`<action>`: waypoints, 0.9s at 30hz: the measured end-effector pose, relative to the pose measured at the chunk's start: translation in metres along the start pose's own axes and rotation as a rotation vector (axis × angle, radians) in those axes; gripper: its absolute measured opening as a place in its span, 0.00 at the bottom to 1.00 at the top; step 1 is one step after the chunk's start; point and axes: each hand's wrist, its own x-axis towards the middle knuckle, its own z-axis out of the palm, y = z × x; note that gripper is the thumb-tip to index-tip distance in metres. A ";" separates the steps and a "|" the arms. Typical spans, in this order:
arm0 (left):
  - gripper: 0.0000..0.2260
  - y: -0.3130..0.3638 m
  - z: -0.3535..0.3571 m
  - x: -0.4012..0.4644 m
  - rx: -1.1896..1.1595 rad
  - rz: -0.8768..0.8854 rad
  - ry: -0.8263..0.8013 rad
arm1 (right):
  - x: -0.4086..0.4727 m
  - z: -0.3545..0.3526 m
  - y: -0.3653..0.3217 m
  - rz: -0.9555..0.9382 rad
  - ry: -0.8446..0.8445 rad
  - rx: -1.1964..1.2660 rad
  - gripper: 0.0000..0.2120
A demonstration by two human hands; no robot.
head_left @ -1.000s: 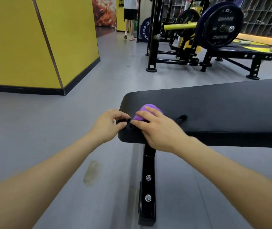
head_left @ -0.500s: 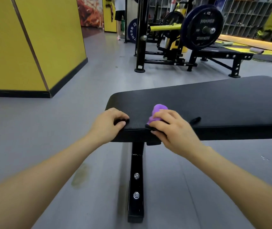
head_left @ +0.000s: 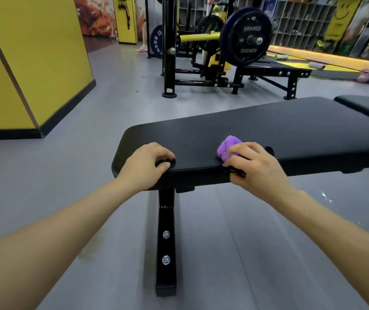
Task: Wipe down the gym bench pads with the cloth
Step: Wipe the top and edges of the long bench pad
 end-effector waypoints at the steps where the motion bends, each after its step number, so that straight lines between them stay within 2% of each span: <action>1: 0.08 0.002 0.001 0.000 -0.008 0.006 -0.003 | 0.005 0.005 -0.011 0.004 0.008 0.017 0.08; 4: 0.08 0.009 0.005 0.001 0.010 0.022 -0.019 | 0.026 0.035 -0.053 -0.084 -0.026 0.088 0.10; 6: 0.08 0.014 0.005 0.004 0.038 0.029 -0.033 | 0.029 0.040 -0.055 -0.062 -0.060 0.093 0.10; 15: 0.10 0.063 0.023 0.029 0.054 0.123 -0.072 | -0.017 -0.009 0.025 0.045 0.021 -0.062 0.12; 27: 0.11 0.133 0.053 0.045 0.048 0.221 -0.115 | -0.050 -0.049 0.071 0.173 -0.049 -0.178 0.13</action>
